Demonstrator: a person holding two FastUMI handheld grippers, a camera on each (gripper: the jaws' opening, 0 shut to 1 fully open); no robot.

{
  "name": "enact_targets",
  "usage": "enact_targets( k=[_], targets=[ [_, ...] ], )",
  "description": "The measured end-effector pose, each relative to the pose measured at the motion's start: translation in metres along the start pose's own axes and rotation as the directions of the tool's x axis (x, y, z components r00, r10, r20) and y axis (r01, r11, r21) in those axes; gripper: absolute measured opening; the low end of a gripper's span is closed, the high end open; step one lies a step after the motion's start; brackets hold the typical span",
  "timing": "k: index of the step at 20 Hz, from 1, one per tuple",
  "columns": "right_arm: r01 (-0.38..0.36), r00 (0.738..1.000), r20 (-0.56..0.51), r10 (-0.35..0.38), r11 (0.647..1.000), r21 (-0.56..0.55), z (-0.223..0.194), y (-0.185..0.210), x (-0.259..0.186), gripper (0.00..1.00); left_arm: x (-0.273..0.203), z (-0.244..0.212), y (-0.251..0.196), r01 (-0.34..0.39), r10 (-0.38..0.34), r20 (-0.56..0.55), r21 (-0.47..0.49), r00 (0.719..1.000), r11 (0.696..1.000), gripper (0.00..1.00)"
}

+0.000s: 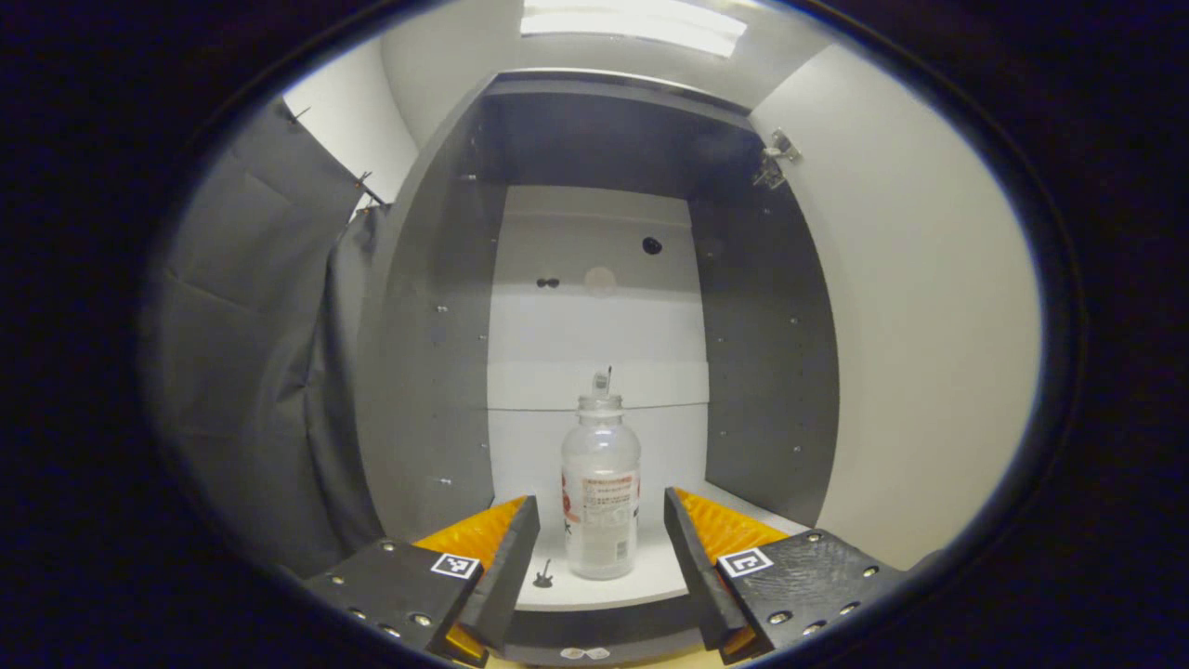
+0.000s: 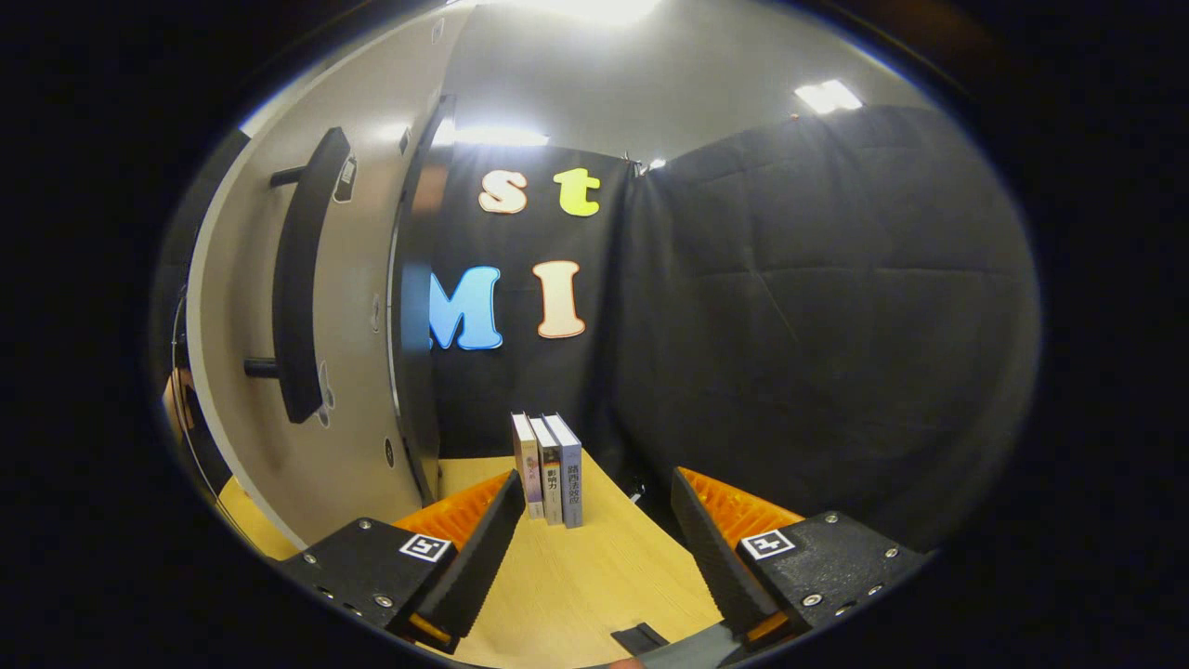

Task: Open the cabinet door with the right hand, grasp the bottle in the cabinet with the left hand and place it on the coaster, then close the cabinet door with the right hand.

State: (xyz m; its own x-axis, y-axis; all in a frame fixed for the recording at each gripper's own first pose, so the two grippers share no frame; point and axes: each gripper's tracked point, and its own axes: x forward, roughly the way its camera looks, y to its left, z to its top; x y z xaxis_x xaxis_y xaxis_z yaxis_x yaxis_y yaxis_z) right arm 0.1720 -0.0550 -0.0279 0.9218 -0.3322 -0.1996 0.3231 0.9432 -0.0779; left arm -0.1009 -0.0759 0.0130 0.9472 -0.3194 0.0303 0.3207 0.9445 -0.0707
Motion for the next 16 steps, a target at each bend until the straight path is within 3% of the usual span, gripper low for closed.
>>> enact_targets(
  k=[2,4,6,8,11,12,15,16],
  targets=[
    [0.015,1.0,-0.008,-0.015,1.0,0.008,-0.004,0.003,0.002,0.97,0.0,-0.001,-0.001,0.013,-0.013,-0.023,0.011,1.0,1.0,0.74],
    [0.023,1.0,-0.018,-0.022,1.0,0.006,-0.007,0.007,0.007,0.98,0.002,-0.007,-0.002,0.017,-0.016,-0.032,0.015,0.999,1.0,0.81],
    [0.03,0.999,-0.027,-0.03,1.0,-0.005,-0.011,0.008,0.008,0.98,0.011,-0.013,-0.004,0.018,-0.017,-0.049,0.016,0.999,1.0,0.74],
    [0.043,0.999,-0.025,-0.043,0.999,-0.015,-0.01,0.008,0.008,0.97,0.027,-0.019,-0.002,0.017,-0.016,-0.063,0.011,0.998,1.0,0.77],
    [0.048,0.999,-0.025,-0.049,0.999,-0.014,-0.01,0.008,0.009,0.97,0.043,-0.032,-0.001,0.016,-0.016,-0.086,0.004,0.996,1.0,0.74],
    [0.053,0.998,-0.027,-0.053,0.998,-0.017,-0.012,0.008,0.009,0.98,0.048,-0.033,-0.001,0.015,-0.014,-0.084,0.008,0.996,1.0,0.81],
    [0.055,0.998,-0.036,-0.055,0.998,-0.019,-0.017,0.007,0.009,0.98,0.053,-0.033,0.001,0.012,-0.01,-0.076,0.02,0.997,1.0,0.77],
    [0.053,0.998,-0.037,-0.054,0.998,-0.017,-0.017,0.007,0.008,0.98,0.054,-0.032,0.001,0.011,-0.01,-0.075,0.014,0.997,1.0,0.81]
  ],
)
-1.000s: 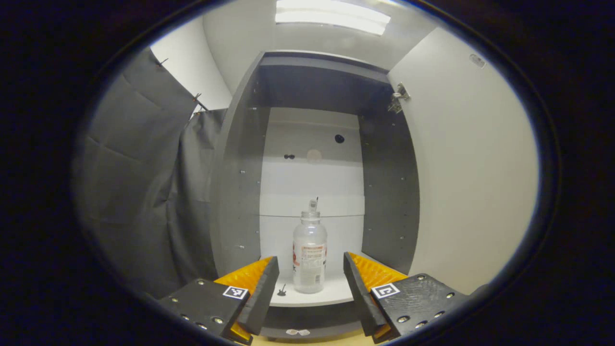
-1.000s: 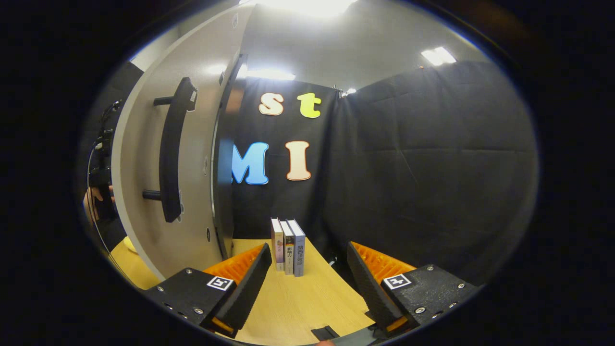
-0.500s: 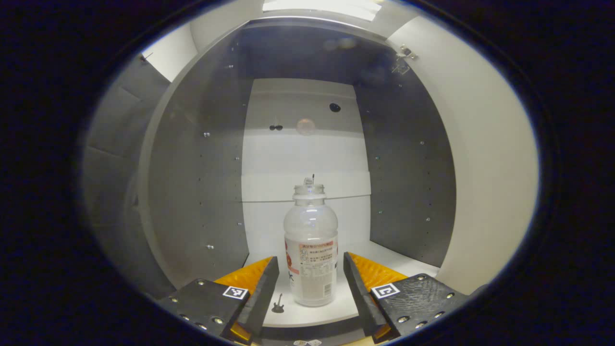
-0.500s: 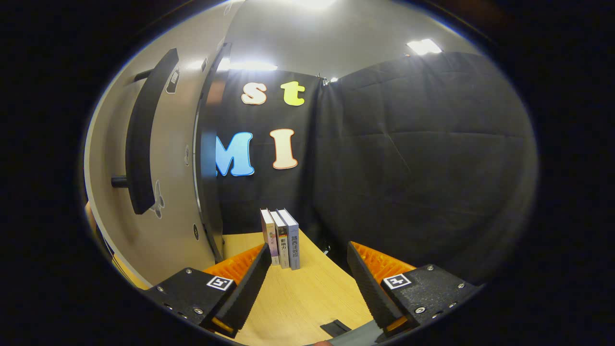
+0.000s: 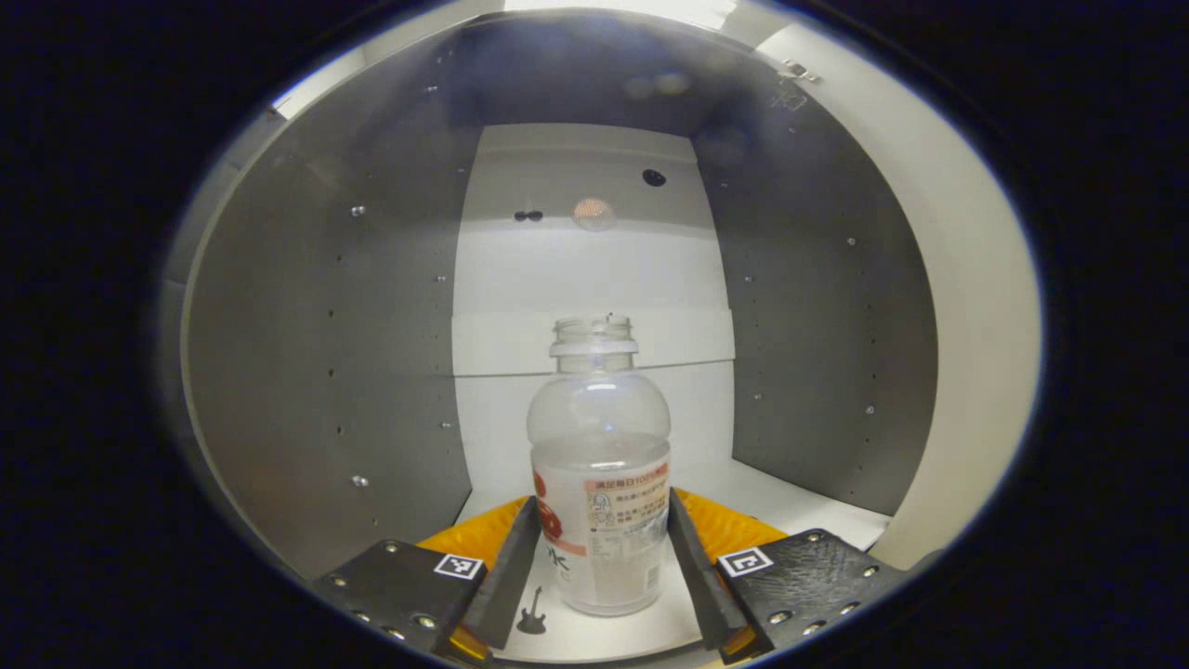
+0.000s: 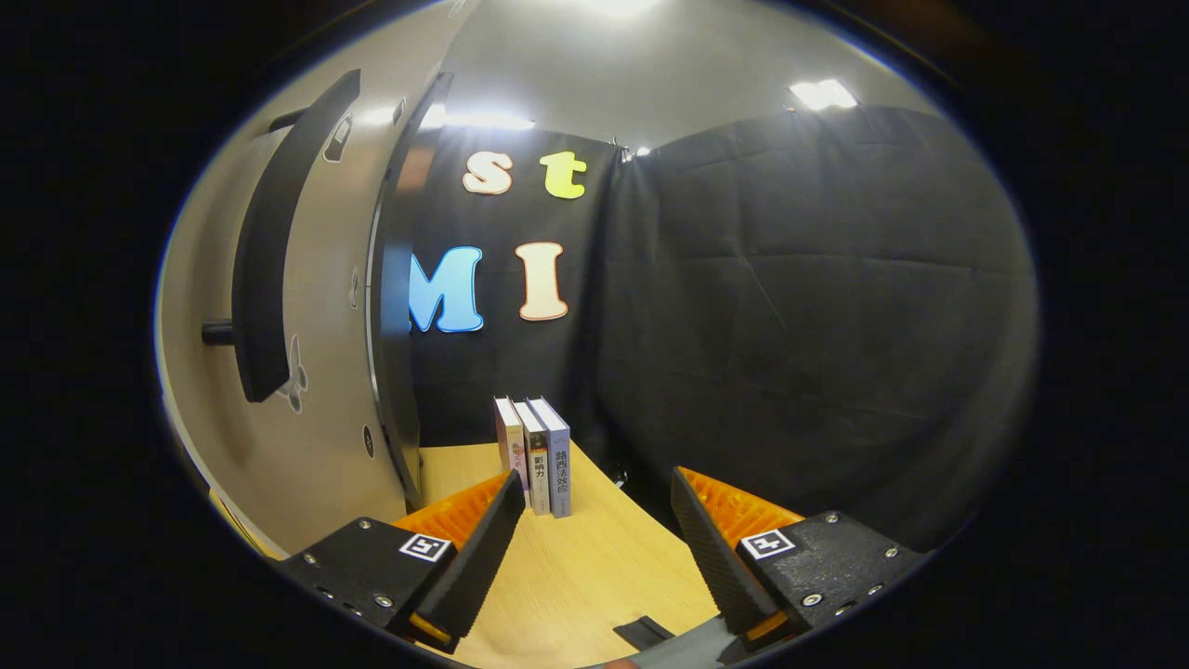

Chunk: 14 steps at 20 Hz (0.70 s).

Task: Open the cabinet door with the right hand, grasp the bottle in the cabinet with the left hand and place it on the coaster, then close the cabinet door with the right hand.

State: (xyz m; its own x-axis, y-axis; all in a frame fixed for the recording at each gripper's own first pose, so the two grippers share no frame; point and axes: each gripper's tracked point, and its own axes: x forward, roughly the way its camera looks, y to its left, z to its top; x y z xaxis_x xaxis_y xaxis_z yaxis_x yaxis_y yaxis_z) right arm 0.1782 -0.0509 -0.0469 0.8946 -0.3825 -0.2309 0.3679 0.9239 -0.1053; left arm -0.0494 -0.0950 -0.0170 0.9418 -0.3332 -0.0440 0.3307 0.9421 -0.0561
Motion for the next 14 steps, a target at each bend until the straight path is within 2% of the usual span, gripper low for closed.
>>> enact_targets(
  k=[1,2,3,4,5,6,10,14],
  targets=[
    [-0.003,1.0,0.0,0.003,1.0,0.003,-0.001,0.0,-0.001,0.97,-0.002,0.001,-0.002,0.008,-0.008,-0.008,-0.003,1.0,1.0,0.7],
    [-0.009,1.0,0.003,0.009,1.0,0.007,-0.001,0.0,-0.002,0.97,-0.009,0.002,-0.001,0.008,-0.008,-0.011,-0.006,1.0,1.0,0.69],
    [-0.016,1.0,0.009,0.016,1.0,0.011,-0.001,0.0,-0.005,0.98,-0.014,0.007,-0.001,0.007,-0.007,-0.003,-0.013,1.0,1.0,0.65],
    [-0.022,1.0,0.015,0.022,1.0,0.014,0.0,-0.001,-0.007,0.97,-0.021,0.01,-0.001,0.005,-0.005,0.004,-0.021,1.0,1.0,0.7],
    [-0.033,0.999,0.017,0.032,0.999,0.018,-0.001,-0.002,-0.007,0.97,-0.03,0.014,-0.001,0.002,-0.002,0.009,-0.029,1.0,1.0,0.69],
    [-0.047,0.999,0.016,0.047,0.999,0.021,-0.002,-0.002,-0.009,0.98,-0.04,0.017,-0.001,0.0,0.0,0.014,-0.036,1.0,0.999,0.65],
    [-0.095,0.995,0.025,0.094,0.995,0.019,0.0,-0.01,-0.017,0.97,-0.084,0.031,-0.003,-0.018,0.019,0.052,-0.023,0.998,1.0,0.7],
    [-0.147,0.988,0.048,0.145,0.989,0.033,0.004,-0.015,-0.029,0.97,-0.131,0.038,-0.008,-0.032,0.033,0.07,-0.017,0.997,0.999,0.65]
  ],
)
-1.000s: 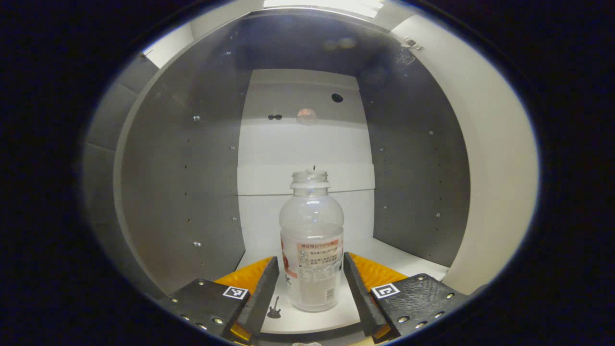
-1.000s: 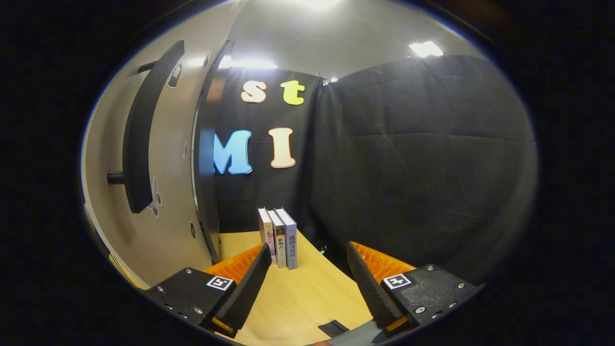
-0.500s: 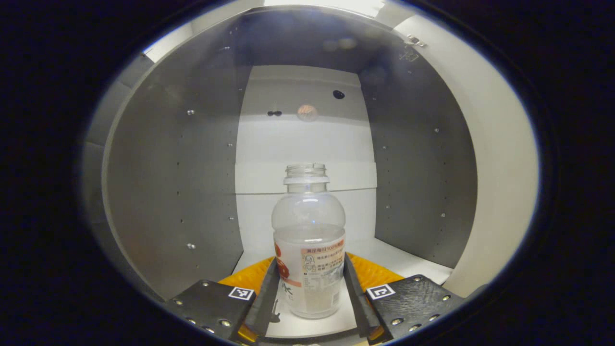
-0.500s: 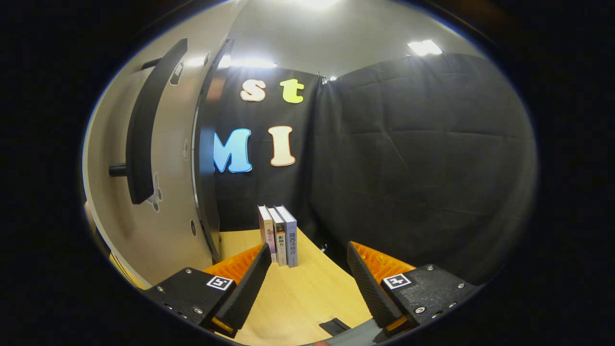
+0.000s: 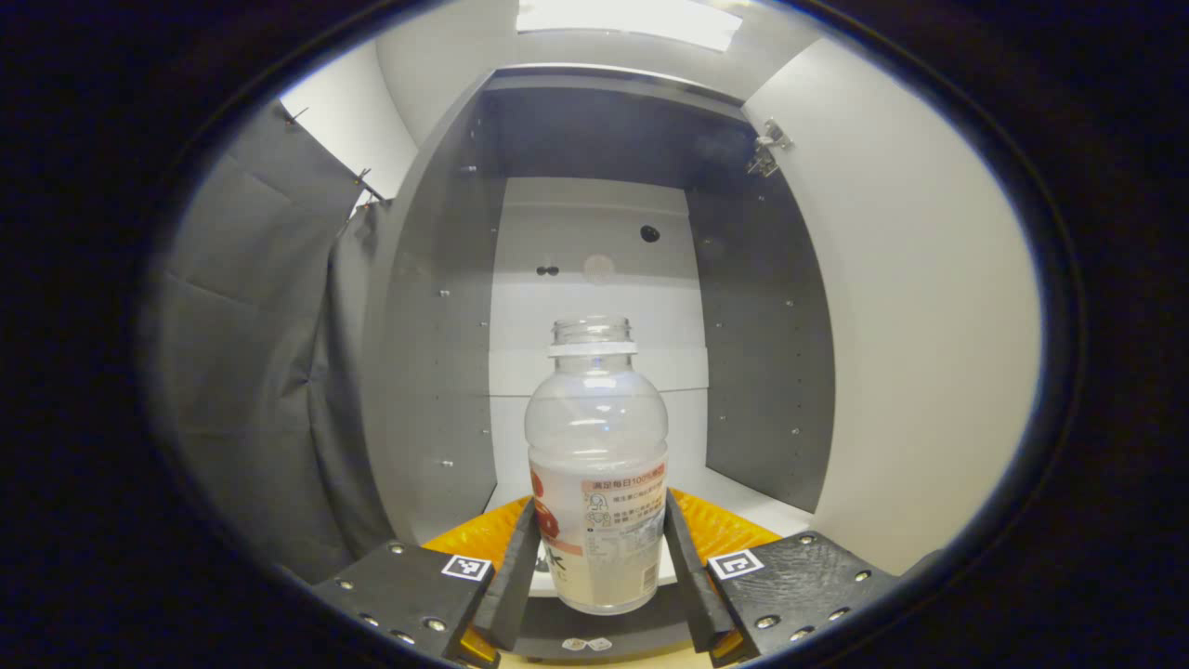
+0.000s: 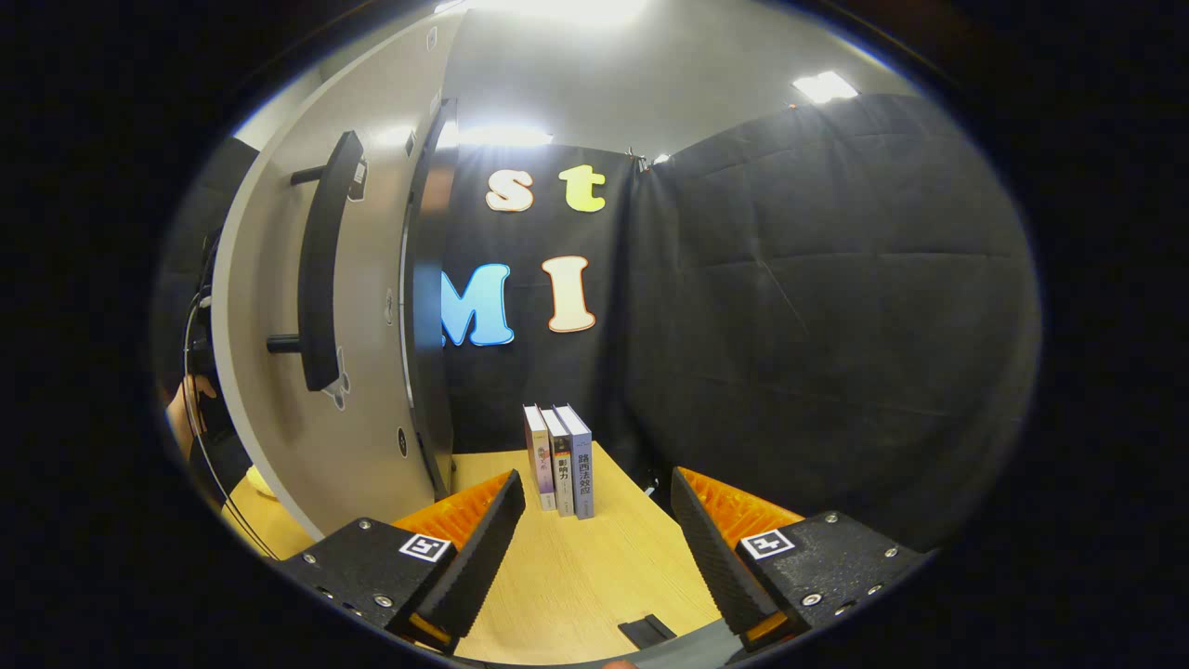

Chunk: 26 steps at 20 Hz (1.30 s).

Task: Open the cabinet door with the right hand, grasp the bottle in the cabinet with the left hand and place it on the coaster, then close the cabinet door with the right hand.

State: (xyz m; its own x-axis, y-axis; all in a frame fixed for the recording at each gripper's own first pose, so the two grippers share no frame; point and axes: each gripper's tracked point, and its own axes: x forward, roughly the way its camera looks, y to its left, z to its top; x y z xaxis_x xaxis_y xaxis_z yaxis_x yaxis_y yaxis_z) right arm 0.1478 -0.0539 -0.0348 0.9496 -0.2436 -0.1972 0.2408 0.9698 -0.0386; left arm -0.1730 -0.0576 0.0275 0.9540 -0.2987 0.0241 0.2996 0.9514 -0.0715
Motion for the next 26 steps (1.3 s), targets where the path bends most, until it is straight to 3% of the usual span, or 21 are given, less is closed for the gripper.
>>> enact_targets(
  k=[3,4,11,12,13,15,16,18,19,20,26],
  targets=[
    [-0.035,0.999,0.009,0.035,0.999,0.009,-0.001,-0.005,-0.009,0.97,-0.034,0.007,-0.001,-0.014,0.014,0.027,-0.001,1.0,1.0,0.65],
    [-0.049,0.999,0.011,0.048,0.999,0.014,0.0,-0.005,-0.013,0.97,-0.044,0.007,-0.001,-0.019,0.019,0.029,0.003,0.999,1.0,0.7],
    [-0.126,0.992,0.027,0.126,0.992,0.024,-0.002,-0.006,-0.031,0.97,-0.118,0.001,-0.002,-0.055,0.055,0.047,-0.004,0.997,0.998,0.65],
    [-0.137,0.99,0.03,0.136,0.99,0.022,-0.002,-0.006,-0.034,0.97,-0.127,-0.003,-0.002,-0.057,0.057,0.045,-0.007,0.997,0.998,0.74],
    [-0.145,0.989,0.033,0.144,0.989,0.019,-0.002,-0.006,-0.036,0.97,-0.133,-0.004,-0.002,-0.059,0.059,0.043,-0.011,0.997,0.998,0.69],
    [-0.162,0.986,0.041,0.161,0.987,0.019,-0.003,-0.005,-0.04,0.97,-0.151,-0.013,-0.003,-0.065,0.066,0.042,-0.014,0.997,0.998,0.65],
    [-0.173,0.984,0.042,0.172,0.985,0.02,-0.004,-0.003,-0.042,0.98,-0.162,-0.018,-0.004,-0.067,0.068,0.042,-0.012,0.997,0.998,0.69],
    [-0.191,0.981,0.04,0.19,0.982,0.018,-0.009,-0.001,-0.046,0.98,-0.182,-0.028,-0.008,-0.065,0.065,0.04,-0.004,0.997,0.998,0.69],
    [-0.194,0.98,0.041,0.193,0.981,0.015,-0.011,-0.002,-0.048,0.97,-0.191,-0.032,-0.008,-0.066,0.066,0.039,0.001,0.997,0.998,0.65],
    [-0.198,0.98,0.04,0.197,0.98,0.016,-0.013,-0.001,-0.049,0.97,-0.2,-0.038,-0.009,-0.069,0.068,0.036,0.007,0.997,0.998,0.69],
    [-0.226,0.974,0.042,0.225,0.974,0.023,-0.023,0.006,-0.05,0.97,-0.238,-0.082,-0.018,-0.08,0.08,0.001,0.03,0.997,0.996,0.7]
  ],
)
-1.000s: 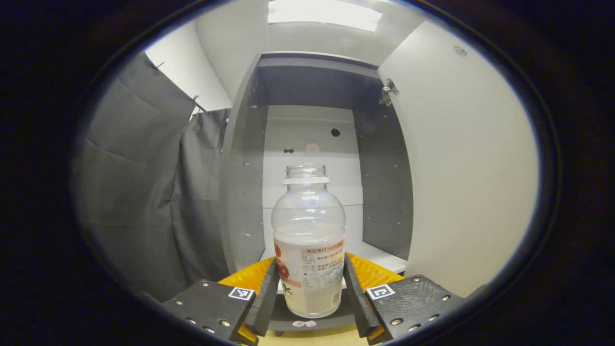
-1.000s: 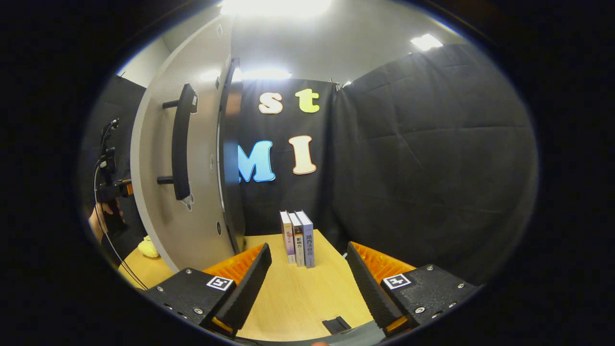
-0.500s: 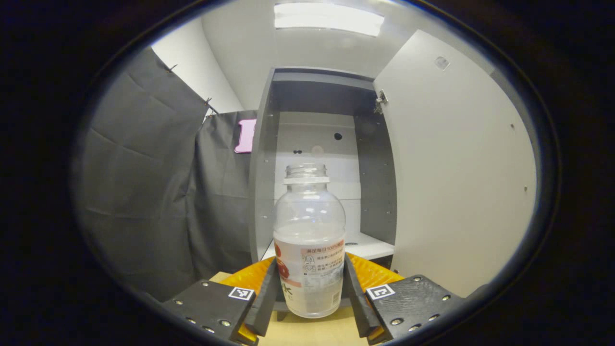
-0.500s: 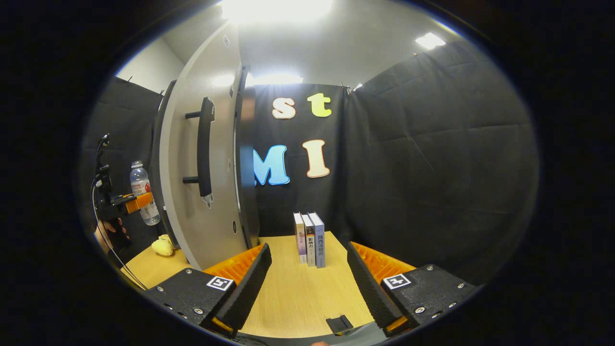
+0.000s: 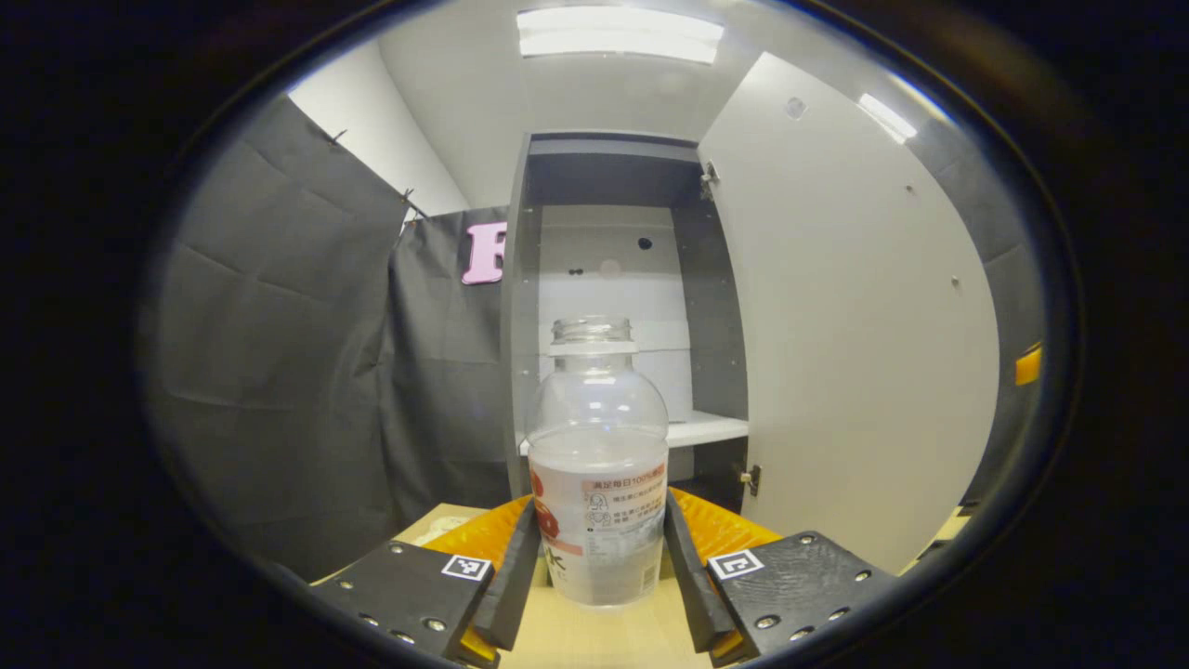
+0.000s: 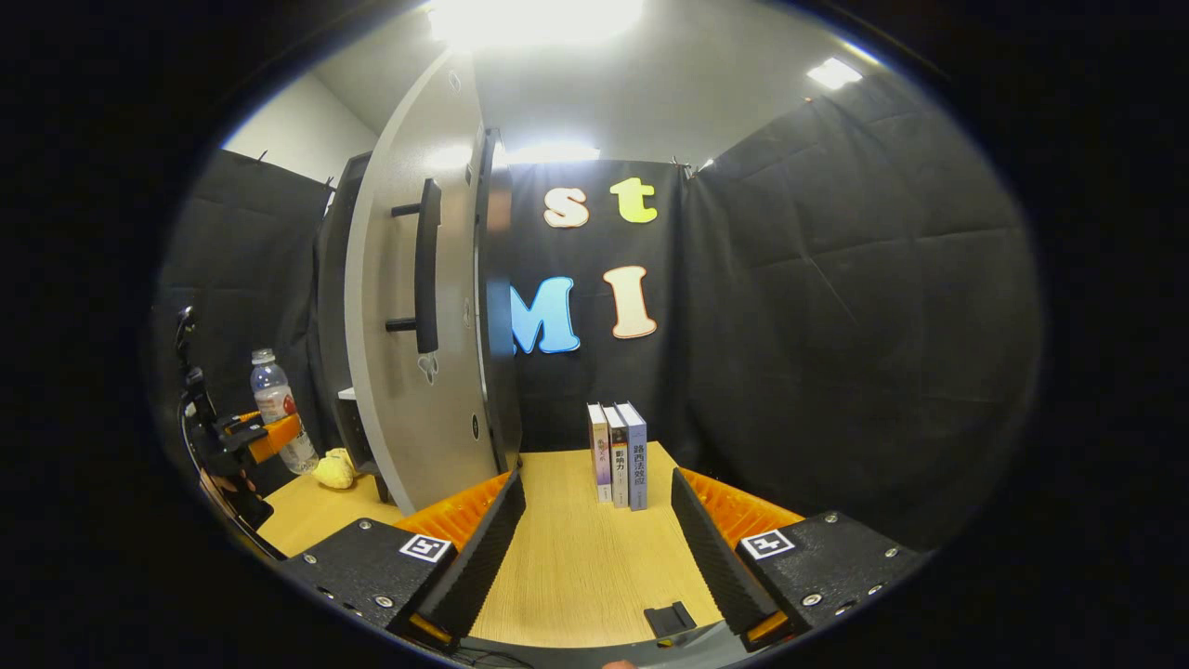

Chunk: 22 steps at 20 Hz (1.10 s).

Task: Open the cabinet door with the right hand, grasp the bottle in the cabinet with the left hand and place it on the coaster, then close the cabinet door with the right hand.

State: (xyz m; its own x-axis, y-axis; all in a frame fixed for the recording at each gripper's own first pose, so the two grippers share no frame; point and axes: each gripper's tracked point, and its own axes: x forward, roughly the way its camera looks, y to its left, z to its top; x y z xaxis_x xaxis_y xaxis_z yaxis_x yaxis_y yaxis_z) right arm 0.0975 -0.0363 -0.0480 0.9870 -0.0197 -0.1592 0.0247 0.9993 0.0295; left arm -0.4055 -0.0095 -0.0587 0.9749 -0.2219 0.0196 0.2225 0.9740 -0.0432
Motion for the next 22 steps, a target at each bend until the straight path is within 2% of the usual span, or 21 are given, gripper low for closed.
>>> enact_targets(
  k=[5,6,7,12,16,17,18,19,20,21,22],
  targets=[
    [-0.002,1.0,0.014,0.002,1.0,-0.008,-0.006,0.006,0.009,0.97,-0.022,-0.056,0.0,-0.001,0.001,-0.047,-0.004,0.999,1.0,0.7],
    [-0.006,1.0,0.012,0.006,1.0,-0.009,-0.008,0.007,0.012,0.98,-0.026,-0.066,0.0,-0.007,0.006,-0.058,-0.008,0.998,1.0,0.74],
    [-0.008,1.0,0.01,0.008,1.0,-0.01,-0.01,0.009,0.016,0.98,-0.03,-0.075,0.001,-0.012,0.011,-0.068,-0.014,0.998,1.0,0.7],
    [-0.024,1.0,0.018,0.024,1.0,-0.003,-0.017,0.016,0.023,0.97,-0.052,-0.123,0.006,-0.041,0.036,-0.1,-0.041,0.994,0.998,0.7],
    [-0.025,1.0,-0.015,0.025,0.999,-0.024,-0.034,0.019,0.03,0.97,-0.066,-0.159,-0.005,-0.031,0.027,-0.139,-0.033,0.99,0.999,0.7],
    [-0.03,0.999,-0.027,0.029,0.999,-0.022,-0.038,0.019,0.032,0.97,-0.067,-0.165,-0.007,-0.03,0.025,-0.14,-0.03,0.99,0.999,0.7],
    [-0.033,0.999,-0.028,0.032,0.999,-0.019,-0.038,0.02,0.033,0.97,-0.068,-0.172,-0.008,-0.028,0.024,-0.146,-0.029,0.989,0.999,0.74],
    [-0.031,0.999,-0.022,0.031,0.999,-0.02,-0.038,0.021,0.035,0.97,-0.069,-0.181,-0.009,-0.033,0.028,-0.159,-0.027,0.987,0.999,0.7],
    [-0.031,0.999,-0.017,0.03,0.999,-0.029,-0.037,0.02,0.034,0.97,-0.071,-0.192,-0.011,-0.035,0.03,-0.168,-0.024,0.985,0.999,0.7],
    [-0.03,0.999,-0.011,0.03,0.999,-0.043,-0.037,0.02,0.035,0.97,-0.072,-0.204,-0.012,-0.037,0.032,-0.18,-0.022,0.983,0.999,0.74],
    [-0.03,1.0,-0.006,0.03,0.998,-0.058,-0.036,0.02,0.036,0.97,-0.073,-0.212,-0.015,-0.034,0.029,-0.188,-0.023,0.982,0.999,0.7]
  ],
)
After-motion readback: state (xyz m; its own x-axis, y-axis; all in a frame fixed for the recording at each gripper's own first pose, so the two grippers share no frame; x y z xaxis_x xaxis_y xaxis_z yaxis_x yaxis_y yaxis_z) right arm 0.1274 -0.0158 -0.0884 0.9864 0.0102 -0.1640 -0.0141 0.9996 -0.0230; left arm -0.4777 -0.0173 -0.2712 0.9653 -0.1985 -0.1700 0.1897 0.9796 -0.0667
